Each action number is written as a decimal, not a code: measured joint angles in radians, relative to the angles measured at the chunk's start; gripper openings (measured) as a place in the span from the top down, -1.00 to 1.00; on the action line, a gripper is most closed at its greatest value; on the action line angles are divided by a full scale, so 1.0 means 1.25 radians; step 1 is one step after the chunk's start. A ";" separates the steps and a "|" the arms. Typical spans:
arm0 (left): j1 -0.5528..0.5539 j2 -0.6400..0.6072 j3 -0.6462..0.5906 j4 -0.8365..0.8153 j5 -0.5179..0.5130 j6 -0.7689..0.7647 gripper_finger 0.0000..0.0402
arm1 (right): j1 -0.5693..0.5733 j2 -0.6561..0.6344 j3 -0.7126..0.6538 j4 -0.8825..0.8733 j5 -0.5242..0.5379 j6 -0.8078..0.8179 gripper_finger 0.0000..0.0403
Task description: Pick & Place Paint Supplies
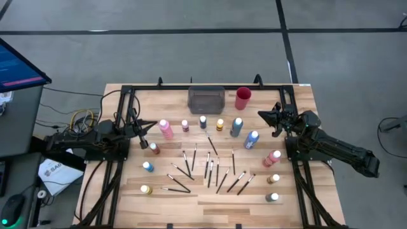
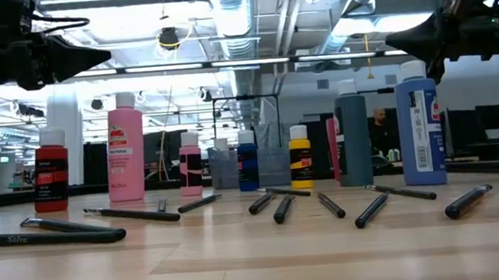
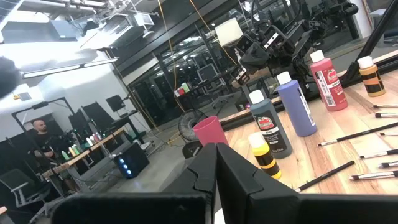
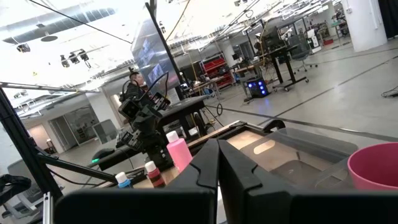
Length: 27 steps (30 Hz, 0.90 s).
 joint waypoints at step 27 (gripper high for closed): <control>0.000 0.000 0.000 0.005 -0.023 0.000 0.99 | 0.000 0.000 0.000 0.024 0.000 0.150 1.00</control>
